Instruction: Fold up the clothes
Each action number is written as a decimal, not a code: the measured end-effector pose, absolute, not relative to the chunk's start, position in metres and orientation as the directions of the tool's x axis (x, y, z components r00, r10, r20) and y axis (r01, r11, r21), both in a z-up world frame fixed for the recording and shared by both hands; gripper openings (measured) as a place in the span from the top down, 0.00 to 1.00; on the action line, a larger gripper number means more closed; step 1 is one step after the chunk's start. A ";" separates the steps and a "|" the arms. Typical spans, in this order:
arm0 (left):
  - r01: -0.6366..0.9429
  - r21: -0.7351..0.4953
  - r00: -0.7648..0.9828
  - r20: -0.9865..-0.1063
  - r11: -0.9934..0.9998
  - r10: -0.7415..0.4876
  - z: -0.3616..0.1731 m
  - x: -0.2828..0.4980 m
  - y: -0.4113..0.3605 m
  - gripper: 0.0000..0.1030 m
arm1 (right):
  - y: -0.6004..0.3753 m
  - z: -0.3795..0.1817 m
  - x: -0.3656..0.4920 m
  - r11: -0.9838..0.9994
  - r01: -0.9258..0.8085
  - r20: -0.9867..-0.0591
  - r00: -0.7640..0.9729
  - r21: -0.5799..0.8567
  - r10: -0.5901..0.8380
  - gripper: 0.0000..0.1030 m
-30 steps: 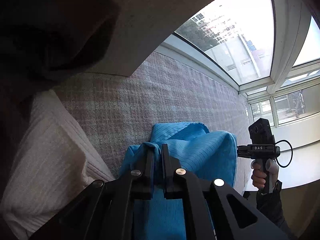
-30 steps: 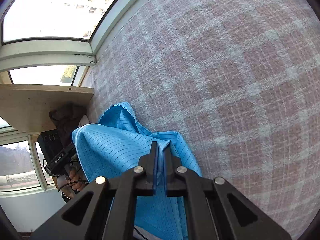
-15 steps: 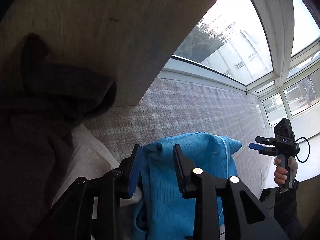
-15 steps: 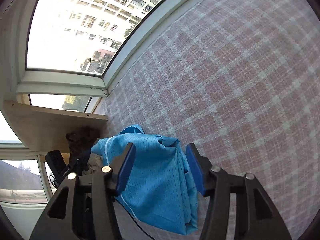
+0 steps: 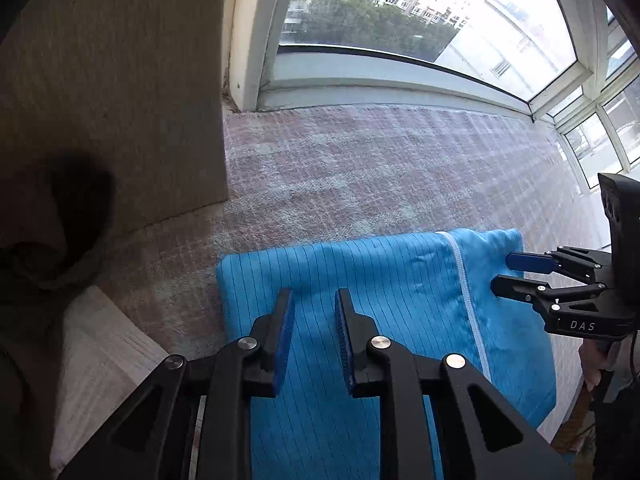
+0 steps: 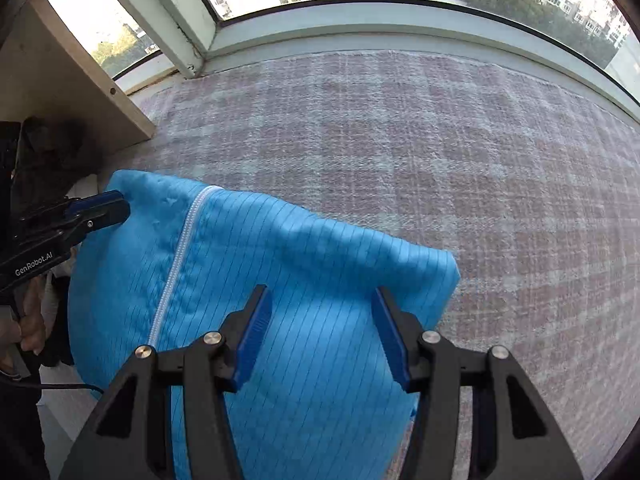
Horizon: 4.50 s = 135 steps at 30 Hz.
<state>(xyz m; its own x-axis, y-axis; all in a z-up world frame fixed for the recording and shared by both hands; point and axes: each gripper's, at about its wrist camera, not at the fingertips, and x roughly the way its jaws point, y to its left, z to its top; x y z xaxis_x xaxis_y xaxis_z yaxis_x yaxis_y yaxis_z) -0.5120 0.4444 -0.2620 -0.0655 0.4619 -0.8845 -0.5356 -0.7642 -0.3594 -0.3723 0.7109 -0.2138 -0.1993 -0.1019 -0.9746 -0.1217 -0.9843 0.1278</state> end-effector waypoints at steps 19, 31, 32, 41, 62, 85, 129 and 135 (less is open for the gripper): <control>-0.586 -0.396 -0.030 -0.861 -0.707 0.508 -0.235 -0.478 0.399 0.69 | 0.709 -0.190 -0.323 -0.978 -0.093 -0.952 -0.263 0.188 -0.158 0.50; -0.562 -0.442 0.057 -0.864 -0.699 0.501 -0.248 -0.460 0.361 0.62 | 0.732 -0.178 -0.253 -0.914 -0.188 -0.908 -0.298 0.359 -0.296 0.43; -0.564 -0.418 0.057 -0.880 -0.712 0.472 -0.257 -0.458 0.363 0.62 | 0.722 -0.184 -0.253 -0.919 -0.169 -0.912 -0.277 0.355 -0.302 0.43; -0.584 -0.300 -0.083 -0.902 -0.754 0.423 -0.232 -0.428 0.311 0.62 | 0.684 -0.210 -0.257 -0.975 -0.106 -0.963 -0.207 0.195 -0.170 0.43; -0.820 -0.333 0.010 -0.821 -0.465 0.571 -0.245 -0.381 0.292 0.77 | 0.451 -0.216 -0.384 -0.999 0.023 -0.998 0.063 -0.026 0.027 0.43; -0.838 -0.310 0.011 -0.833 -0.450 0.554 -0.242 -0.407 0.289 0.78 | 0.488 -0.204 -0.345 -0.996 -0.079 -0.998 0.049 0.040 -0.044 0.93; -0.858 -0.326 0.049 -0.821 -0.397 0.569 -0.219 -0.420 0.291 0.78 | 0.484 -0.206 -0.324 -0.998 -0.035 -0.994 0.101 -0.046 0.043 0.96; -0.862 -0.265 0.000 -0.853 -0.432 0.522 -0.222 -0.431 0.282 0.77 | 0.482 -0.193 -0.310 -1.000 -0.021 -0.997 0.080 -0.013 0.011 0.96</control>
<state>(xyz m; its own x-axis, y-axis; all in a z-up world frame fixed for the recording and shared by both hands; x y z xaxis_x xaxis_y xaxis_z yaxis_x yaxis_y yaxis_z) -0.4310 0.2818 -0.2218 0.0002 0.5216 -0.8532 -0.8619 -0.4325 -0.2646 -0.3100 0.4823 -0.1929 0.0798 0.0111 -0.9967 -0.0214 -0.9997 -0.0128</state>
